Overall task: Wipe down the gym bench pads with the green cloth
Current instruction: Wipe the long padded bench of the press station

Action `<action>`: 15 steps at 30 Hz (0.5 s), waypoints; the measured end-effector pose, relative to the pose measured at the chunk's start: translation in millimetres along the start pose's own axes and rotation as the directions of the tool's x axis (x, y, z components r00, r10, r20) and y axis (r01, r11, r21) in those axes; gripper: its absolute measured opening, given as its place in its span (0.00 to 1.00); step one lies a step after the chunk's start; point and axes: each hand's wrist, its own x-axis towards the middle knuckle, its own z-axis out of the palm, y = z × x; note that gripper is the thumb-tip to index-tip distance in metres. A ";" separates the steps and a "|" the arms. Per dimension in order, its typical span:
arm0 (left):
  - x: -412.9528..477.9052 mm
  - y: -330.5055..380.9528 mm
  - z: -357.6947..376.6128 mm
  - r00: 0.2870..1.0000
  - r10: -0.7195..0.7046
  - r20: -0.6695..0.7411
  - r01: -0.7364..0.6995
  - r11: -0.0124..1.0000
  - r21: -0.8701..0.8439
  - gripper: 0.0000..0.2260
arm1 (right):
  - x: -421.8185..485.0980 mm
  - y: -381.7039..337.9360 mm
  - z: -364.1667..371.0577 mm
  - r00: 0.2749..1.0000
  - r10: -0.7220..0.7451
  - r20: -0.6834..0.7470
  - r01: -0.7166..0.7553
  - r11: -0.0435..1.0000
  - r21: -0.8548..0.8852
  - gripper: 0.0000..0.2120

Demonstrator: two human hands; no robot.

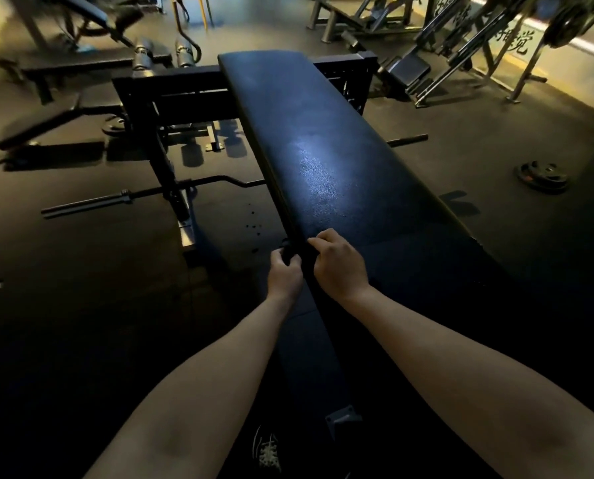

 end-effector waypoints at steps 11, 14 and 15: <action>-62.9 -9.0 -9.3 0.998 0.065 -0.026 -0.062 0.992 0.109 0.11 | -40.0 24.7 -14.4 0.988 -0.108 -0.114 0.091 0.984 -0.151 0.10; -57.9 4.0 -1.3 0.997 0.041 -0.059 -0.039 0.999 0.026 0.13 | -51.5 27.6 -9.7 0.982 -0.142 -0.128 0.118 0.977 -0.180 0.09; -54.0 8.6 2.9 0.998 0.032 -0.059 -0.030 0.999 0.023 0.14 | -53.1 30.0 -8.9 0.979 -0.142 -0.143 0.116 0.978 -0.174 0.10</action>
